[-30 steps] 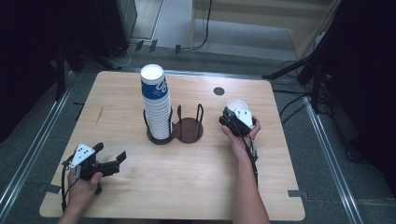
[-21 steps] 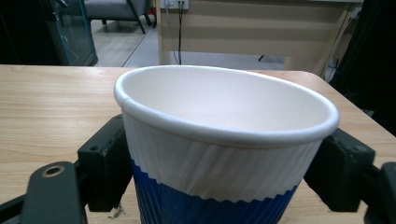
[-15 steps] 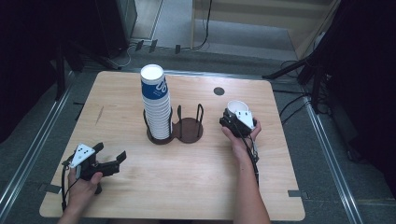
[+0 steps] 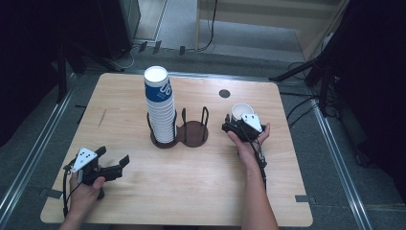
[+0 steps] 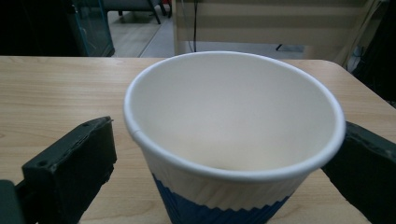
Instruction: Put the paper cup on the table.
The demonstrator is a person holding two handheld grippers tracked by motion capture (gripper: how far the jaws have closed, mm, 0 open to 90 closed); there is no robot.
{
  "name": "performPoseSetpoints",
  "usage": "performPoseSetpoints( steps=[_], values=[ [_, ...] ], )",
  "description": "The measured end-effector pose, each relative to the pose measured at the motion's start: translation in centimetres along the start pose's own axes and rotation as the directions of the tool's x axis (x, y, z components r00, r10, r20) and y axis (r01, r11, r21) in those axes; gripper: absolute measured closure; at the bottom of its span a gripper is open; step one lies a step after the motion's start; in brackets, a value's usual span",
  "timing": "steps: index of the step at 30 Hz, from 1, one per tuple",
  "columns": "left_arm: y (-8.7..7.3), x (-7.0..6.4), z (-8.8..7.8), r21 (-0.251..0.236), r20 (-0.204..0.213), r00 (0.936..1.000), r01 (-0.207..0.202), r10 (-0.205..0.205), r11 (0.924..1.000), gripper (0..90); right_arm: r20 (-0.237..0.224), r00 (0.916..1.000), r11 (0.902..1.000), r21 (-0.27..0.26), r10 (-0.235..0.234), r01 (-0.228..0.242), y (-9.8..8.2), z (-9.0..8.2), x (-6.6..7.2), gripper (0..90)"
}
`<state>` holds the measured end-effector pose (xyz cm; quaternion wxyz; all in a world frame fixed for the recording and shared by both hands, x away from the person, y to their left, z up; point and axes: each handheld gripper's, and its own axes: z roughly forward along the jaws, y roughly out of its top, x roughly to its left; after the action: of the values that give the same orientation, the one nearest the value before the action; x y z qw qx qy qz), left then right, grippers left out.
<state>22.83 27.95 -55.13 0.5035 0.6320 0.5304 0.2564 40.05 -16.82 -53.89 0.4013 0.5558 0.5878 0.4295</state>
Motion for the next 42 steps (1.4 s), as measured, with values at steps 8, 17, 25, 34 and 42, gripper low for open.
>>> performPoseSetpoints(
  steps=[8,17,25,34,42],
  values=[
    [0.0,0.0,0.1,0.008,-0.002,1.0000,0.001,-0.001,1.0000,0.0,-0.024,0.9997,0.9999,-0.008,0.009,-0.009,0.5,-1.2,-0.4,0.0],
    [0.0,0.0,0.1,0.009,-0.001,1.0000,0.002,-0.002,1.0000,0.0,-0.053,0.9985,0.9992,-0.036,0.015,-0.017,0.9,-2.8,-0.9,0.0],
    [0.0,0.0,0.1,0.012,-0.004,1.0000,0.001,-0.001,0.9999,0.0,-0.070,0.9974,0.9989,-0.042,0.015,-0.018,0.7,-4.1,-1.2,0.0],
    [0.0,0.0,0.1,0.018,-0.005,1.0000,0.000,0.000,0.9998,0.0,-0.078,0.9968,0.9984,-0.052,0.017,-0.021,0.3,-5.4,-1.9,0.0],
    [0.0,-0.1,0.1,0.017,-0.005,1.0000,0.001,-0.001,0.9998,0.0,-0.093,0.9955,0.9973,-0.069,0.017,-0.023,0.6,-6.9,-2.3,0.0]
  ],
)
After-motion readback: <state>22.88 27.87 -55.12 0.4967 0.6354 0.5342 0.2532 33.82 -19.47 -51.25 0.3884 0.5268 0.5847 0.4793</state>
